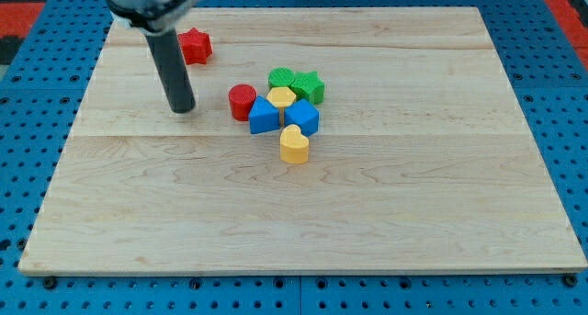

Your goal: Push the red circle closer to the group of blocks

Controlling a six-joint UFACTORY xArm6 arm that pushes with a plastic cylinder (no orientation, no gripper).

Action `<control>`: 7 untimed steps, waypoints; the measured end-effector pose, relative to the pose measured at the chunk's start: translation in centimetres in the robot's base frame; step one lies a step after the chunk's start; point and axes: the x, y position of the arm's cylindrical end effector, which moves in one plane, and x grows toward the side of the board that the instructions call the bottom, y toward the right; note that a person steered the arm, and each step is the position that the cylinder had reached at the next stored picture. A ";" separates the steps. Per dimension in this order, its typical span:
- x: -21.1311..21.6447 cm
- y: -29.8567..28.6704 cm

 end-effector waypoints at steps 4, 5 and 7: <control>1.8 7.7; 1.8 7.7; 8.0 3.7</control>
